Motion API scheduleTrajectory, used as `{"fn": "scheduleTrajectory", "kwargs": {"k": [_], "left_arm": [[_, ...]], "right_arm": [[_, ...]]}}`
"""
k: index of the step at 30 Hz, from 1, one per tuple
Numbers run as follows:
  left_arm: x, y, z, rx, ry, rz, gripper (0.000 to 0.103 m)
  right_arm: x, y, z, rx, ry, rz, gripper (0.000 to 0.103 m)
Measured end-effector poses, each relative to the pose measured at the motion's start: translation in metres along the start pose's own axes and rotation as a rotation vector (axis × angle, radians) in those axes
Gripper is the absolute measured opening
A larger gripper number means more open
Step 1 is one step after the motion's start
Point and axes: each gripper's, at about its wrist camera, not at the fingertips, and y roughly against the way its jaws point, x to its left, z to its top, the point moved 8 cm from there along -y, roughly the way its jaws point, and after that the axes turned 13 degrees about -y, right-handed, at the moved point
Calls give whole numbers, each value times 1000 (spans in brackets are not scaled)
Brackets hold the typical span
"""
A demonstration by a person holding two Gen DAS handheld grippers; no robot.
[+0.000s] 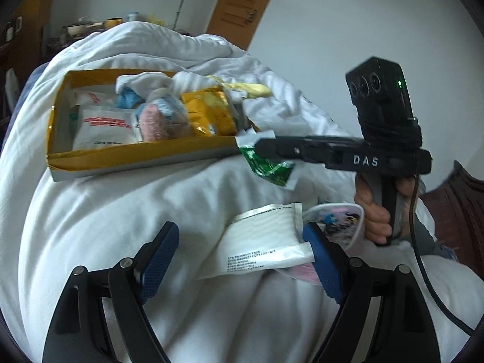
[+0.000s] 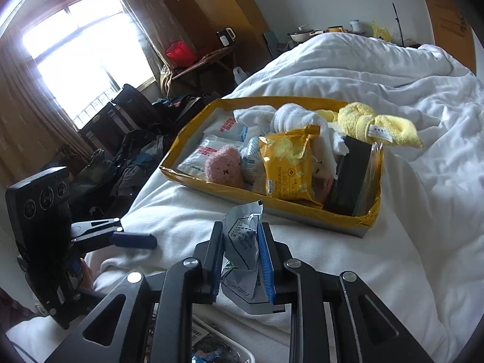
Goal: Organize soft objects
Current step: 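Grasp the white printed packet with the left tool while the right tool grasps a clear wrapper, then release the white packet and clear wrapper into the box with both tools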
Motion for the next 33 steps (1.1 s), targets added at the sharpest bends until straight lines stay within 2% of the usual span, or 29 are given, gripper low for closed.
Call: {"fn": "scheduleTrajectory", "kwargs": {"k": [3, 6, 8, 9, 10, 11, 13, 14, 16, 21, 23, 27, 29, 30, 31, 32, 33], "left_arm": [[9, 9, 4, -33, 13, 48, 82], [18, 16, 8, -53, 41, 63, 70], [25, 20, 8, -60, 47, 126, 64], [31, 19, 8, -47, 45, 176, 56], [36, 18, 6, -33, 44, 215, 53], [39, 16, 4, -27, 55, 218, 53], [35, 10, 3, -42, 95, 96, 53], [34, 8, 3, -51, 104, 64, 53], [34, 6, 4, -59, 114, 67, 53], [50, -7, -1, -41, 213, 103, 53], [52, -9, -2, -33, 227, 93, 54], [50, -12, 0, -40, 249, 58, 70], [49, -16, 2, -33, 259, 83, 70], [49, -20, 3, -19, 257, 97, 64], [49, -24, 3, -5, 254, 106, 43], [49, -26, 2, 10, 254, 112, 32], [50, -26, 0, 11, 264, 102, 26]], "right_arm": [[-6, -3, 0, 9, -21, -1, 24], [-11, -3, 2, 4, -34, -3, 24], [-12, -2, 3, 2, -37, -3, 24], [-12, -2, 3, 1, -37, -3, 24], [-12, -2, 2, 1, -35, -3, 24], [-12, -3, 2, 3, -33, -3, 24], [-11, -4, 1, 7, -31, -2, 24], [-12, -5, 1, 8, -31, -1, 24], [-11, -6, 0, 12, -30, 1, 24], [-10, -10, -2, 25, -22, -1, 24], [-10, -12, -4, 31, -21, -2, 24], [-9, -16, -6, 41, -17, -8, 24], [-9, -17, -6, 42, -16, -9, 24], [-9, -17, -6, 42, -17, -9, 24], [-10, -18, -5, 42, -18, -9, 24], [-10, -18, -5, 42, -18, -10, 24], [-10, -18, -5, 42, -18, -10, 24]]}}
